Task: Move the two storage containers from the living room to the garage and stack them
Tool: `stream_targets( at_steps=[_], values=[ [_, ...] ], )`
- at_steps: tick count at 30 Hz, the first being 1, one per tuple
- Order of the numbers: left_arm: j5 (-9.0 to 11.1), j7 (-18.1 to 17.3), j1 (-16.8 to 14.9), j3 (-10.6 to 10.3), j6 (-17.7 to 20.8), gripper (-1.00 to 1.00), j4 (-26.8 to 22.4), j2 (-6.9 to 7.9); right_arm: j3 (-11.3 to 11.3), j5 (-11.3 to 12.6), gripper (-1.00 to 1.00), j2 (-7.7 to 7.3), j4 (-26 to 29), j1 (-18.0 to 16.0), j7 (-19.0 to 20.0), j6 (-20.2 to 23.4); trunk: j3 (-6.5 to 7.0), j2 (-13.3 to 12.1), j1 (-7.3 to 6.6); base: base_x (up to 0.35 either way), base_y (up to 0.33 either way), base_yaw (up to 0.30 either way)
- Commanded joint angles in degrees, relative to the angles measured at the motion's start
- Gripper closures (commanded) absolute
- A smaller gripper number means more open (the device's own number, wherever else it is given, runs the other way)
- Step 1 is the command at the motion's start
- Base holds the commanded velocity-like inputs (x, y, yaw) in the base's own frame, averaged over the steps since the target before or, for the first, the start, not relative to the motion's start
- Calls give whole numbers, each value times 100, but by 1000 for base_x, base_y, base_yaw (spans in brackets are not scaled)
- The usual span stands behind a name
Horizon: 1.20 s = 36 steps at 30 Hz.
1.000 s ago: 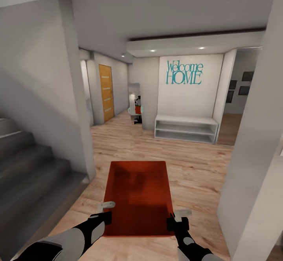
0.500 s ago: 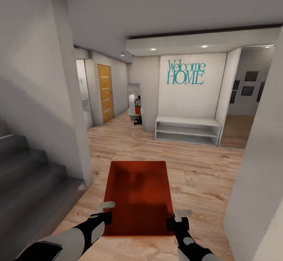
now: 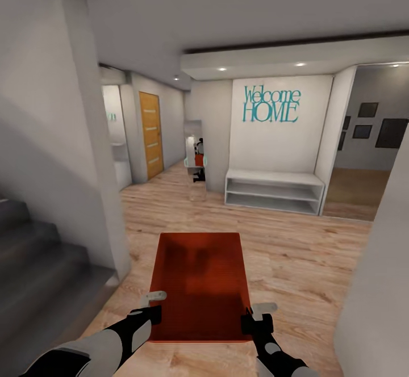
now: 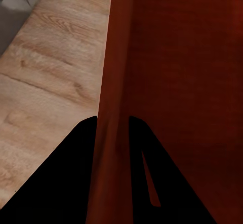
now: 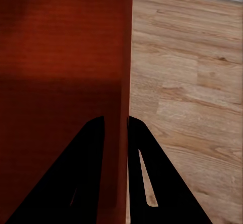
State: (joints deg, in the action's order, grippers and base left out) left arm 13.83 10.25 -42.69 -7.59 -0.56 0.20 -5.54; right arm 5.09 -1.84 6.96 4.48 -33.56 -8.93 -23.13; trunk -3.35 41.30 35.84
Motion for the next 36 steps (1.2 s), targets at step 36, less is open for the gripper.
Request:
stream_targets(
  at_steps=[36],
  values=[
    [-3,29,-12,275,-4,100,-20,20,18,52,100,-55,-29,-2,-21,-15,-10,8,5,323,0,0]
  ],
)
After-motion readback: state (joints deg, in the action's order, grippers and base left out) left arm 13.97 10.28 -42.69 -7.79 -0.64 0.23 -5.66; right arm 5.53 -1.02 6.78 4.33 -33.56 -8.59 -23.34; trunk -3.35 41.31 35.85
